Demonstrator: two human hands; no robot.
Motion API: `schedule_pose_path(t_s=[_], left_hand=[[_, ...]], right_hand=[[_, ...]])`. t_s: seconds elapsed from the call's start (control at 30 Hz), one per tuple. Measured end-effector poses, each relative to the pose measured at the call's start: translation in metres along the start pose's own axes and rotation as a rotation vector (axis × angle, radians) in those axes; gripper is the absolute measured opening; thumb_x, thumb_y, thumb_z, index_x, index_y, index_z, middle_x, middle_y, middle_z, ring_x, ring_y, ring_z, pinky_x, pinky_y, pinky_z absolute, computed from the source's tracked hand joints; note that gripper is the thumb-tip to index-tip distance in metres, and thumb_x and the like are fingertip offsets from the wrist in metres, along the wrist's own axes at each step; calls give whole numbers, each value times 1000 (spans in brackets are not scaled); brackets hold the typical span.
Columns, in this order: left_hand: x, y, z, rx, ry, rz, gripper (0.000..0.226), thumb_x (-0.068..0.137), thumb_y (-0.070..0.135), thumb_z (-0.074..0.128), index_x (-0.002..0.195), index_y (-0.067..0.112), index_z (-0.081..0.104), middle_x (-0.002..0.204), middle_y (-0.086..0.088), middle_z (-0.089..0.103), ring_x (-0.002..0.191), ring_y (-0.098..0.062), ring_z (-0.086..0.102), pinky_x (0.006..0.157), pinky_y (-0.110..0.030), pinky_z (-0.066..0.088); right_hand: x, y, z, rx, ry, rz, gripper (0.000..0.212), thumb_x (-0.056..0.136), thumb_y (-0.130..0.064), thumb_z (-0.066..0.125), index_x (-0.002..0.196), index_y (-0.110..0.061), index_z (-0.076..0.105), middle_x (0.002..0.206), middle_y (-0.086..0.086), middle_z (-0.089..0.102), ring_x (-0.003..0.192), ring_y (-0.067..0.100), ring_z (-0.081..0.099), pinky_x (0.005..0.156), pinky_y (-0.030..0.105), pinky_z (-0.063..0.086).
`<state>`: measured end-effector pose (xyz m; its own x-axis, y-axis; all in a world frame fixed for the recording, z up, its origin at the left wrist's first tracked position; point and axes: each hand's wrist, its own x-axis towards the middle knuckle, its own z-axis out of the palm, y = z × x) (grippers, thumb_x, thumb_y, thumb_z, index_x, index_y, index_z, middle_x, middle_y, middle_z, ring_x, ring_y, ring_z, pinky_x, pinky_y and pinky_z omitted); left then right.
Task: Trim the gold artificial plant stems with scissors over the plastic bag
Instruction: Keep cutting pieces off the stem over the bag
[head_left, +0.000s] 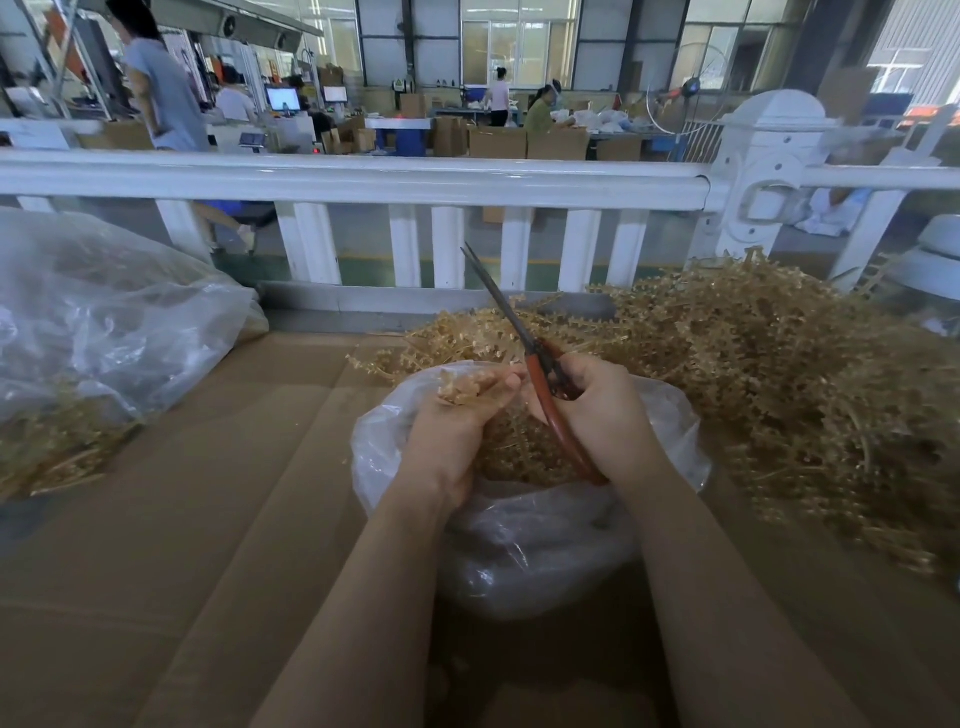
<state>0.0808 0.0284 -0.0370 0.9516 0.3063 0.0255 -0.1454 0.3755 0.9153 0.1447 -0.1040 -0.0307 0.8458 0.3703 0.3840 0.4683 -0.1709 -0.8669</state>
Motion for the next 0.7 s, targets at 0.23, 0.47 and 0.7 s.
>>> schedule_pose_path(t_s=[0.23, 0.47, 0.7], left_hand=[[-1, 10, -11, -11, -127, 34, 47, 80, 27, 73, 126, 21, 64, 125, 3, 70, 109, -11, 67, 83, -25, 52], [-4, 19, -22, -117, -137, 22, 66, 82, 54, 61, 137, 18, 55, 132, -5, 65, 122, -25, 62, 108, -54, 40], [-4, 14, -12, 32, -19, 23, 54, 69, 23, 77, 118, 2, 68, 89, -3, 74, 80, -13, 67, 79, -26, 54]], right_hand=[[1, -3, -9, 89, 32, 102, 14, 84, -8, 77, 78, -19, 72, 75, 8, 73, 65, 11, 66, 64, 27, 55], [-1, -8, -10, 109, -10, 110, 20, 89, -6, 69, 72, -16, 70, 60, -1, 69, 61, 7, 65, 63, 10, 48], [-3, -11, -10, 96, -43, 108, 14, 91, -13, 72, 77, -13, 69, 56, -2, 66, 53, 4, 62, 59, 10, 46]])
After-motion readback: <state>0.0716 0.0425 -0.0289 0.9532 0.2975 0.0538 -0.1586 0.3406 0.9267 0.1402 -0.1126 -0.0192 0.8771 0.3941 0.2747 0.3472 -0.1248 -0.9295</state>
